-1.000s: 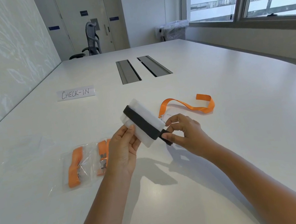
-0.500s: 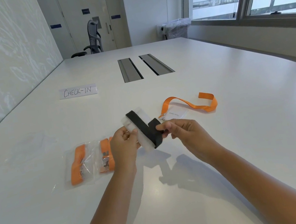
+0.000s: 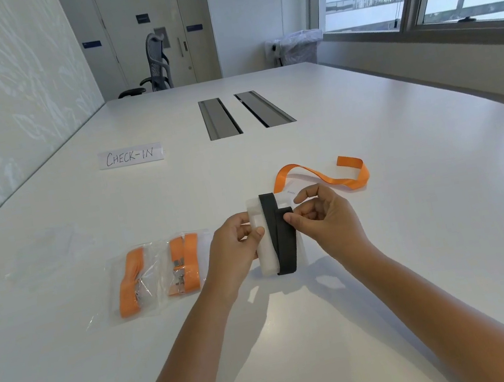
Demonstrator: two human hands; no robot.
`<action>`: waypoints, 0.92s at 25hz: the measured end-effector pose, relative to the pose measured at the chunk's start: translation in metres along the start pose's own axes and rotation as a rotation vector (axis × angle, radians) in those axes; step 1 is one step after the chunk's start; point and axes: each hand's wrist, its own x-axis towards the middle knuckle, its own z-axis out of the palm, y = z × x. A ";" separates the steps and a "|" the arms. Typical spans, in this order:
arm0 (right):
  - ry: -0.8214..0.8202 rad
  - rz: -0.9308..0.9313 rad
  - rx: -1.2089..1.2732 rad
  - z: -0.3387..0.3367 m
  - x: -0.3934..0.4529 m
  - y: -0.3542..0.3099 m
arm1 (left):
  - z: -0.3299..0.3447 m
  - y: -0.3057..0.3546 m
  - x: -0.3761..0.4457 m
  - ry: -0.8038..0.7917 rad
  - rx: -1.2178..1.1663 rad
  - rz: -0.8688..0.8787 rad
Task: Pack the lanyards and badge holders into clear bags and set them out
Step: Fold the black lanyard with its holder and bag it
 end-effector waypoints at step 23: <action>0.097 0.213 0.134 0.007 -0.003 0.002 | 0.011 -0.008 -0.007 0.103 0.308 0.302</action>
